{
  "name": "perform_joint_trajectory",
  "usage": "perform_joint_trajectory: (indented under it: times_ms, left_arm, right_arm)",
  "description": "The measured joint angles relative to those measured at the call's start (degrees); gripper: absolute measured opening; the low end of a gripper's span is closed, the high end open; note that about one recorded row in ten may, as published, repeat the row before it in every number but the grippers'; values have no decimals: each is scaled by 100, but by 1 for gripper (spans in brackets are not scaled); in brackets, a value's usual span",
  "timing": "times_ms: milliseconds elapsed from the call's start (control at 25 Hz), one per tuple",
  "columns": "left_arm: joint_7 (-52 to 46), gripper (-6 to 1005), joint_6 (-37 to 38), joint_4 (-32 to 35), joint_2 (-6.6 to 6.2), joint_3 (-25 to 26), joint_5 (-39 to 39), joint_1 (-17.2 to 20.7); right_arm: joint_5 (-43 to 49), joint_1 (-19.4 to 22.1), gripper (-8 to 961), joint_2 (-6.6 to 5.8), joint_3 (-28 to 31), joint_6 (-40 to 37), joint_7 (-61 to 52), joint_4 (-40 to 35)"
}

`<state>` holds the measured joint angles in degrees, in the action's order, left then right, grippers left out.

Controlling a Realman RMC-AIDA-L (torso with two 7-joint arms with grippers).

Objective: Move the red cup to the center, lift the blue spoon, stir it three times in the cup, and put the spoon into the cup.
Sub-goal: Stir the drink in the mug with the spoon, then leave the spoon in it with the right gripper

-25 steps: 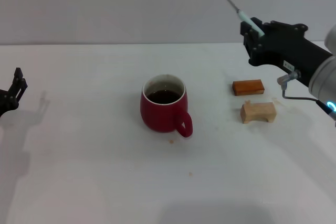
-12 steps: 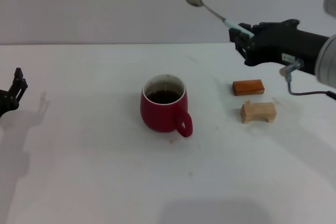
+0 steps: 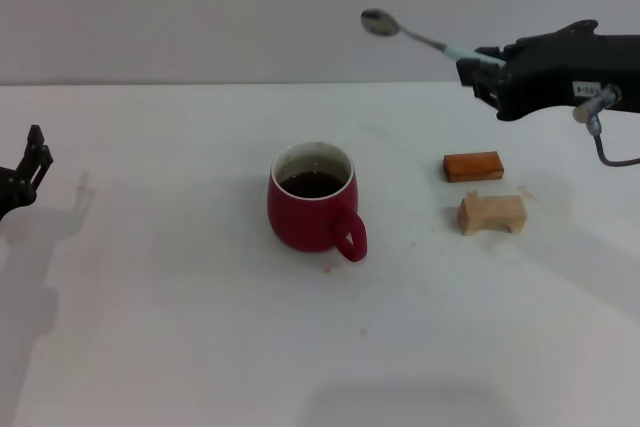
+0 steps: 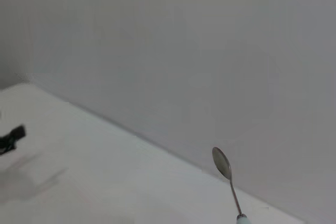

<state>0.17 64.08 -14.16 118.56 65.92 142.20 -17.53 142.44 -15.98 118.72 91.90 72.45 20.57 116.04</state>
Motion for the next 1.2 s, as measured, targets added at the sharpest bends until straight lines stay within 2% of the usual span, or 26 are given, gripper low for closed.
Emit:
perform_joint_trajectory:
  times_ms: [40, 240, 560, 880, 1200]
  left_arm:
    - [0, 848, 2, 0, 0, 0, 0, -2]
    - [0, 848, 8, 1, 0, 0, 0, -4]
    - [0, 848, 9, 15, 0, 8, 0, -5]
    - [0, 848, 5, 26, 0, 8, 0, -2]
    - [0, 848, 12, 26, 0, -7, 0, 21]
  right_arm:
    - [0, 0, 130, 0, 0, 0, 0, 0]
    - [586, -501, 130, 9, -41, 614, -129, -57]
    - [640, -1009, 130, 19, -153, 967, -163, -467]
    - [939, -1304, 130, 22, -462, 1384, -354, -548]
    - [926, -1345, 130, 28, -590, 1494, -395, -716]
